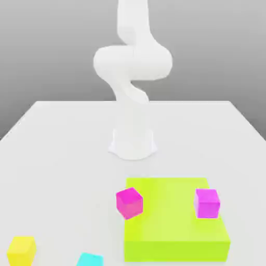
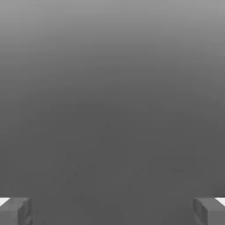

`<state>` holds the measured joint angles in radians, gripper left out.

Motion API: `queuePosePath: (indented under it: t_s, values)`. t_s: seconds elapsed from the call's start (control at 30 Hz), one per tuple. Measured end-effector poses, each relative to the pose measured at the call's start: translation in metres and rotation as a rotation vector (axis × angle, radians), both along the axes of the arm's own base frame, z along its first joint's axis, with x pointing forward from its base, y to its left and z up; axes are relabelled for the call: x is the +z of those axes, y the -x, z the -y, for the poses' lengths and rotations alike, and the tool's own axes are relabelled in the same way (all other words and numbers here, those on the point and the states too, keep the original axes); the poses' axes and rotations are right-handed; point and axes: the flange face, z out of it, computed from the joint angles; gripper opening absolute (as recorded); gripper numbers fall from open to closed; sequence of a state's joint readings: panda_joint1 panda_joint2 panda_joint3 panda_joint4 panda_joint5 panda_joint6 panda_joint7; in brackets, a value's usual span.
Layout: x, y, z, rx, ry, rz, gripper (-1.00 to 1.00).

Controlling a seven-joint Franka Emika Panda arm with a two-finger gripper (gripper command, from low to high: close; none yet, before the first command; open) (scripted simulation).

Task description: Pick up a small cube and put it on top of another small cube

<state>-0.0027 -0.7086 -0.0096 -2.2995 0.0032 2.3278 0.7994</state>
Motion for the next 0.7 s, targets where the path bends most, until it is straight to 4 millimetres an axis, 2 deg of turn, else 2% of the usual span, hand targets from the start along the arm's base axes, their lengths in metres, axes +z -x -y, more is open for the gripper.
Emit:
queuePosePath:
  t_s: [0.17, 0.37, 0.53, 0.7]
  values:
    - [-0.069, -0.06, 0.013, -0.022, -0.018, -0.129, 0.0]
    - [-0.162, -0.114, 0.03, -0.054, -0.036, -0.279, 0.0]
    - [-0.247, -0.142, 0.045, -0.083, -0.049, -0.404, 0.0]
    - [-0.337, -0.155, 0.063, -0.119, -0.059, -0.527, 0.0]
